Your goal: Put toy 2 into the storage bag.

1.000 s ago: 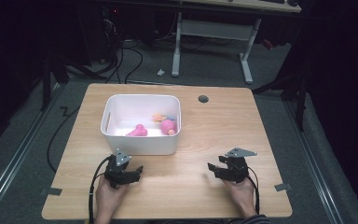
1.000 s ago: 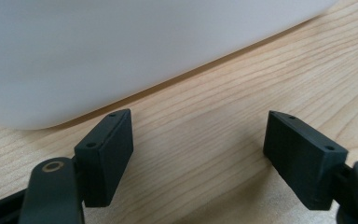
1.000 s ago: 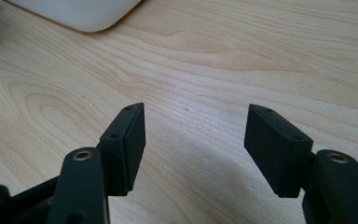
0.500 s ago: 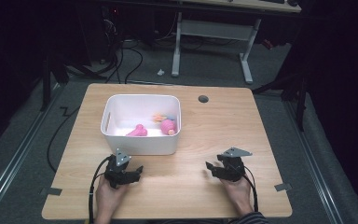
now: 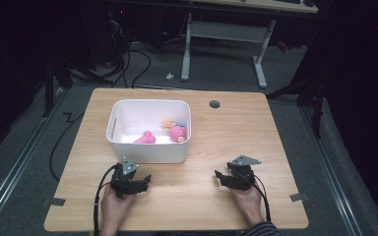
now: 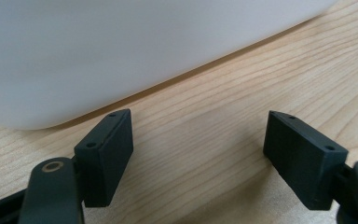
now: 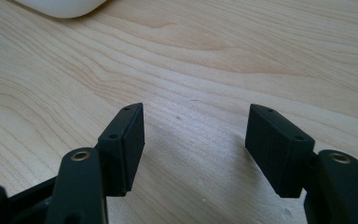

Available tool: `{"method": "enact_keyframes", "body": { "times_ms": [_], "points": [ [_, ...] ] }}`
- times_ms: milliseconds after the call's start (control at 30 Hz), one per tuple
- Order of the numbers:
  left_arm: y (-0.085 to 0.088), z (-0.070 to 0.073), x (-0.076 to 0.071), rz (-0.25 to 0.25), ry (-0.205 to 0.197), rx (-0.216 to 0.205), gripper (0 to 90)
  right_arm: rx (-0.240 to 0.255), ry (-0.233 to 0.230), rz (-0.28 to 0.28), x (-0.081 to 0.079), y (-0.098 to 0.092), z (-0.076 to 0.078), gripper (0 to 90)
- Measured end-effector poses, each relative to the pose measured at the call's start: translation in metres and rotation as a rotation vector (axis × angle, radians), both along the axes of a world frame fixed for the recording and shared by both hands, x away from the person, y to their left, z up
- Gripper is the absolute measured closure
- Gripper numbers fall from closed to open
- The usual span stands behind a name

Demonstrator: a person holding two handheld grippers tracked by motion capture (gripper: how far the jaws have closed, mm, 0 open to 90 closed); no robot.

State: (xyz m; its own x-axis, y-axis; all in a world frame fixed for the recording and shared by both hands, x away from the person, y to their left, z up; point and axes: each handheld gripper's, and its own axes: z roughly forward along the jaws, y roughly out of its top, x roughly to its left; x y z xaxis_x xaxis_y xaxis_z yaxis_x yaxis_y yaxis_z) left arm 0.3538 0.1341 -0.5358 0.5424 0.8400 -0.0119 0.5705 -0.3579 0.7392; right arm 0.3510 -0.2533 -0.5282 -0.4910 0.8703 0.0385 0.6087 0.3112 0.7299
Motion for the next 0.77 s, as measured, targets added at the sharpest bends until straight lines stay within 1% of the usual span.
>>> {"method": "enact_keyframes", "body": {
  "times_ms": [67,200,233,267,300,367,633,700,767],
  "points": [
    [0.0,0.0,0.0,0.0,0.0,0.0,24.4,-0.004,-0.005,0.002,0.0,0.001,-0.0026,36.2],
    [-0.0001,0.0,-0.0001,0.0,0.0,0.001,24.3,-0.02,-0.006,0.01,-0.0007,0.0029,-0.0027,33.1],
    [-0.0001,0.0,-0.0001,0.0,0.0,0.0,24.3,-0.029,-0.011,0.015,-0.0007,0.0036,-0.0029,32.5],
    [0.0,0.0,-0.0002,0.0,0.0,0.001,24.3,-0.052,-0.016,0.02,-0.0015,0.0058,-0.0031,31.6],
    [-0.0001,0.0,-0.0001,-0.001,0.0,0.001,24.3,-0.062,-0.024,0.029,-0.0022,0.0074,-0.0032,31.7],
    [-0.0001,0.0,-0.0002,0.0,0.0,0.001,24.3,-0.055,-0.015,0.03,-0.0019,0.0069,-0.0032,31.1],
    [-0.0001,0.0,-0.0002,-0.001,0.0,0.001,24.1,-0.058,-0.014,0.044,-0.0021,0.0076,-0.0034,27.8],
    [-0.0001,-0.0001,-0.0003,-0.001,-0.001,0.001,24.0,-0.058,-0.011,0.042,-0.0024,0.0084,-0.0034,26.8],
    [-0.0002,-0.0001,-0.0003,-0.001,-0.001,0.001,23.9,-0.061,-0.013,0.03,-0.0026,0.0097,-0.0035,25.8]
  ]
}}
